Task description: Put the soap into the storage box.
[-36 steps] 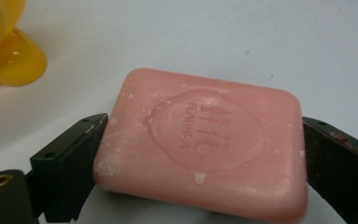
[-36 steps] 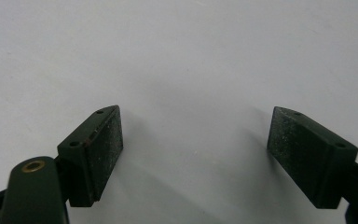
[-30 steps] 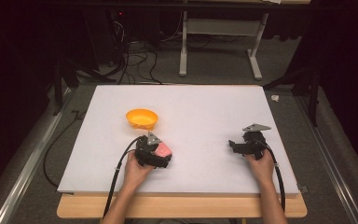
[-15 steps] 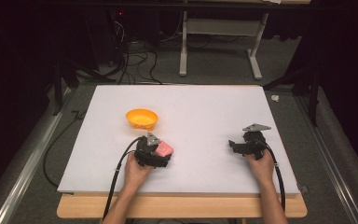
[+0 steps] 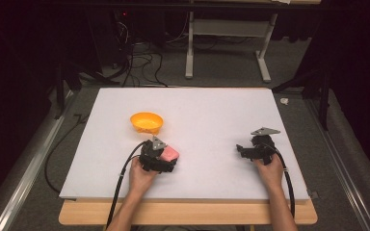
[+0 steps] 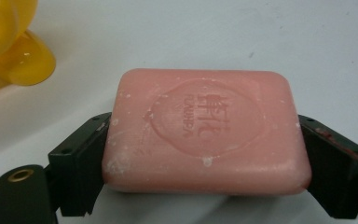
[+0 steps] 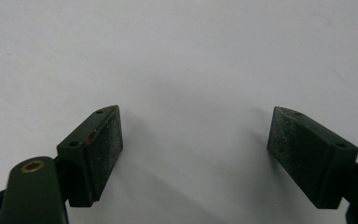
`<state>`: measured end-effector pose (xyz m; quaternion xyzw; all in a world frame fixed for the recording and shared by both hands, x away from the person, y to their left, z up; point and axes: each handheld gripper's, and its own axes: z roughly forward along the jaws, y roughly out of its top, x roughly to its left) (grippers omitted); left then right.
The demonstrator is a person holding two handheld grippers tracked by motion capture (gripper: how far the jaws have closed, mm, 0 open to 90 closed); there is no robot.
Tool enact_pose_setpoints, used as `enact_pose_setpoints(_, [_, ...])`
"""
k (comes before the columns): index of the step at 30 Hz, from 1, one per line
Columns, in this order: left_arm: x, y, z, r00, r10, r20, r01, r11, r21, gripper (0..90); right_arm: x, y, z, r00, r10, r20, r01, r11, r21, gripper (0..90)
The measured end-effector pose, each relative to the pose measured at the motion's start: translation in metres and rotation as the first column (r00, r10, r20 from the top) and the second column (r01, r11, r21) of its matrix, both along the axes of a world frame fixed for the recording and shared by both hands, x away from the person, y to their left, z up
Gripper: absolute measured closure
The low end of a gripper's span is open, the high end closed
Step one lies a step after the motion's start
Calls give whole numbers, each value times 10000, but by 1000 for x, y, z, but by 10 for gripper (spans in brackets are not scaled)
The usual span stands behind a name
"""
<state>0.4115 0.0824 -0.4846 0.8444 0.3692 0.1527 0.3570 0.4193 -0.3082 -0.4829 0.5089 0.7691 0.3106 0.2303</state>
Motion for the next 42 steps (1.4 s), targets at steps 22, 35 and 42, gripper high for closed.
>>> enact_pose_setpoints(22, [-9,13,22,9992,180,344,-145,9949,-998,137,0,0,0,10000,-18,-17,18,10000,32,184])
enact_pose_setpoints(35, [-9,20,32,9973,567,457,-498,9889,-1399,137,0,0,0,10000,-12,-7,12,10000,9,184])
enact_pose_setpoints(42, [-8,25,36,9963,732,450,-649,9841,-1654,137,0,0,0,10000,9,9,-9,10000,-11,184])
